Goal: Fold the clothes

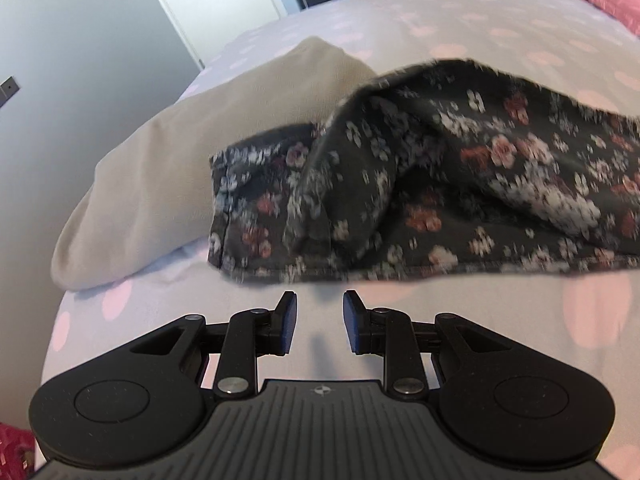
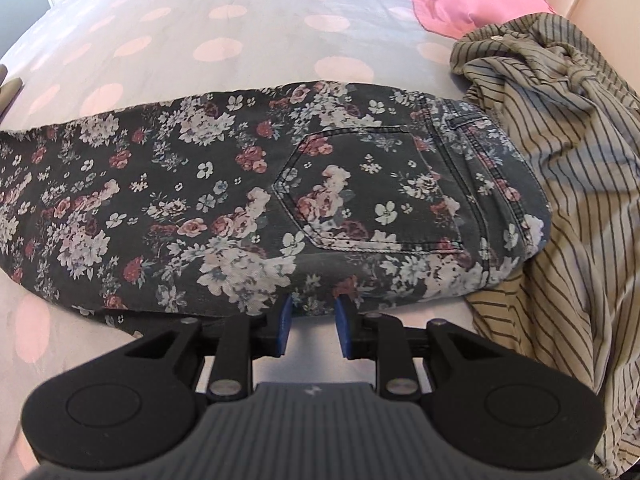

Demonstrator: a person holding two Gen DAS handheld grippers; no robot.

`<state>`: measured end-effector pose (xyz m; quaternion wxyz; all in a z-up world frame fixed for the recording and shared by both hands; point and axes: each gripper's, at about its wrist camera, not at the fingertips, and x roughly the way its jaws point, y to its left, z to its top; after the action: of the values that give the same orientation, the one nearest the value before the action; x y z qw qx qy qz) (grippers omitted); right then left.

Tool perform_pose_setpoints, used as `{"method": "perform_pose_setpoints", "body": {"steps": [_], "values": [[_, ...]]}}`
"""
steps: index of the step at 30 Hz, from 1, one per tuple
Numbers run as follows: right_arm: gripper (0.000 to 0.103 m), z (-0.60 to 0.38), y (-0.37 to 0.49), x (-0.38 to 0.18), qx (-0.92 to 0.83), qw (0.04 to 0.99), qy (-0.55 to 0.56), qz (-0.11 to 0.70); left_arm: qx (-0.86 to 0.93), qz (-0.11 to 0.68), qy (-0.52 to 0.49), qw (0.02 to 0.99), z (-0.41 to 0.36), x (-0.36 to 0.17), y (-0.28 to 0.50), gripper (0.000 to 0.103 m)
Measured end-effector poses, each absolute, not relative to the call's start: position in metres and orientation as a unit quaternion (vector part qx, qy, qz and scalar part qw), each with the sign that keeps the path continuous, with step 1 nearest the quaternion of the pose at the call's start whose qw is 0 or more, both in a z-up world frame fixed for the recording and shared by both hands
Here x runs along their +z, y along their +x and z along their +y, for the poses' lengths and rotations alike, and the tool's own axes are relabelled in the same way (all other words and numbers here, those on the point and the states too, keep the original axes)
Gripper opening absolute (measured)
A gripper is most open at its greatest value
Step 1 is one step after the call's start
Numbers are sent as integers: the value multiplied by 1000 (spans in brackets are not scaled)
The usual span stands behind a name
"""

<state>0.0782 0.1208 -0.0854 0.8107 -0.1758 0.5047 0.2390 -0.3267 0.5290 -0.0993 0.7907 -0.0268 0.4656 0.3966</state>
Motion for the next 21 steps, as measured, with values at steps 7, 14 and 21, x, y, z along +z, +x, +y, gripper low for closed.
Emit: {"method": "perform_pose_setpoints", "body": {"steps": [7, 14, 21], "values": [[27, 132, 82, -96, 243, 801, -192, 511, 392, 459, -2, 797, 547, -110, -308, 34], [27, 134, 83, -100, 245, 798, -201, 513, 410, 421, -58, 807, 576, -104, -307, 34], [27, 134, 80, -98, 246, 801, -204, 507, 404, 364, -77, 836, 569, -77, -299, 5]]}}
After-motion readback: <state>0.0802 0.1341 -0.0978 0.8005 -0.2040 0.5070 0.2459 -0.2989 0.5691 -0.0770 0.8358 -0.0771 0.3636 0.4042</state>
